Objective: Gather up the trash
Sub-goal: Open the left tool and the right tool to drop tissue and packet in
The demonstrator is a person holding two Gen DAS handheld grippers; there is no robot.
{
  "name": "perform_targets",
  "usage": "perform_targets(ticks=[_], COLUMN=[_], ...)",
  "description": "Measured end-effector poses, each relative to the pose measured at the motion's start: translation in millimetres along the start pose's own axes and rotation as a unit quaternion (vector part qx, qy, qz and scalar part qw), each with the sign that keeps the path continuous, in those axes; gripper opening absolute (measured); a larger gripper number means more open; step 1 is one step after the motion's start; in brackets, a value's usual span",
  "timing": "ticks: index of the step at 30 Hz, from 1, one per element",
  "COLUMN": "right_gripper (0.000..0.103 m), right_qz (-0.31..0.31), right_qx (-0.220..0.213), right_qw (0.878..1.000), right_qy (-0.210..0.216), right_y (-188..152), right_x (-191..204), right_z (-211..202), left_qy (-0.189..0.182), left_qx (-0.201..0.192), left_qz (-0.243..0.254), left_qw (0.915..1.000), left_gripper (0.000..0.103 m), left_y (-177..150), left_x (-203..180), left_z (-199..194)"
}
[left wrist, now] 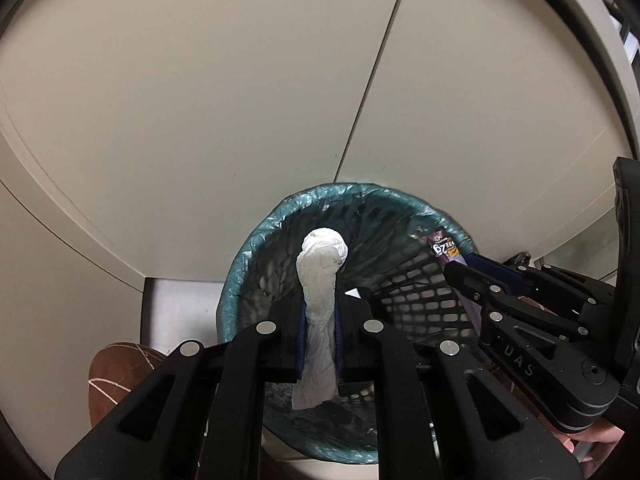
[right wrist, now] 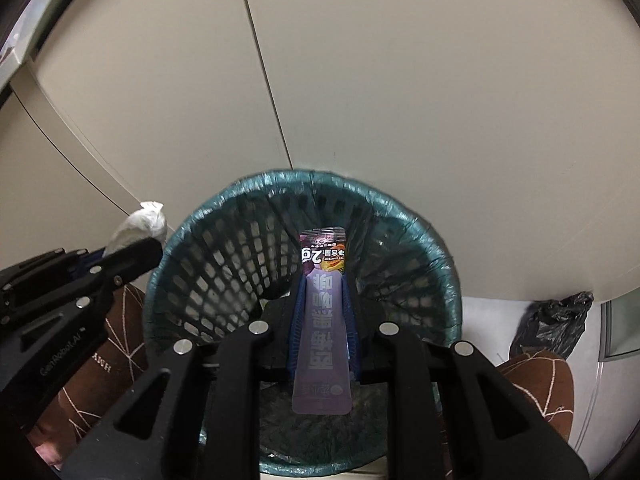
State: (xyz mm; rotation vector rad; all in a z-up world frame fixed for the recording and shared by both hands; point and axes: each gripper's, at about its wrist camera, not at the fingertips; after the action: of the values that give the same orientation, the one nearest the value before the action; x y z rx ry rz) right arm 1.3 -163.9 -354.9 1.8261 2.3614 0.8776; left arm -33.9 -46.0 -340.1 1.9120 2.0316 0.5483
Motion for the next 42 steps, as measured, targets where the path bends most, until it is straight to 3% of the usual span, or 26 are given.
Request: perform_targets(ticks=[3, 5, 8, 10, 16, 21, 27, 33, 42], right_gripper=[0.021, 0.028, 0.044, 0.060, 0.080, 0.087, 0.087, 0.087, 0.087], right_qz=[0.003, 0.011, 0.016, 0.019, 0.022, 0.039, 0.044, 0.055, 0.056], right_qx=[0.004, 0.006, 0.000, -0.008, -0.038, -0.054, -0.053, -0.054, -0.059], right_qw=[1.000, 1.000, 1.000, 1.000, 0.999, 0.997, 0.997, 0.996, 0.995], right_qy=[-0.002, 0.000, -0.005, -0.009, -0.021, -0.034, -0.045, -0.047, -0.049], right_y=[0.0, -1.8, -4.2, -6.1, -11.5, -10.3, -10.1, -14.2, -14.7], right_x=[-3.0, -5.6, -7.6, -8.7, -19.2, -38.8, -58.4, -72.5, -75.5], right_z=[6.3, 8.7, 6.9, 3.5, -18.9, -37.1, -50.8, -62.6, -77.9], left_qy=[0.001, 0.003, 0.007, 0.008, 0.012, 0.010, 0.001, 0.004, -0.004], left_qx=[0.007, 0.012, 0.021, 0.025, 0.031, 0.050, 0.072, 0.081, 0.068], left_qz=[0.001, 0.002, 0.004, 0.001, 0.004, 0.017, 0.028, 0.037, 0.024], left_qw=[1.0000, 0.9999, 0.9997, 0.9997, 0.9994, 0.9986, 0.9970, 0.9960, 0.9974], left_gripper=[0.010, 0.010, 0.010, 0.010, 0.010, 0.010, 0.011, 0.019, 0.057], left_y=[-0.7, -0.6, -0.8, -0.8, -2.1, -6.1, -9.8, -7.5, -3.2], left_x=[0.3, -0.5, -0.5, 0.8, -4.3, -20.7, -43.4, -56.0, -54.4], left_z=[7.4, 11.2, 15.7, 18.4, 28.1, 46.5, 65.7, 70.9, 61.0])
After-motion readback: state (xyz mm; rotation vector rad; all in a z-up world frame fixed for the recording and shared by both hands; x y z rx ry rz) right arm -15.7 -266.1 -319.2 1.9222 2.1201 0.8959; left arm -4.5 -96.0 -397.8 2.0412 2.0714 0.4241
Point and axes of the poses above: each gripper's, at about its wrist camera, not at the fingertips, and z roughly the way its jaws point, x to its left, y to its top, and after that the axes turned 13 degrees about y, right-handed
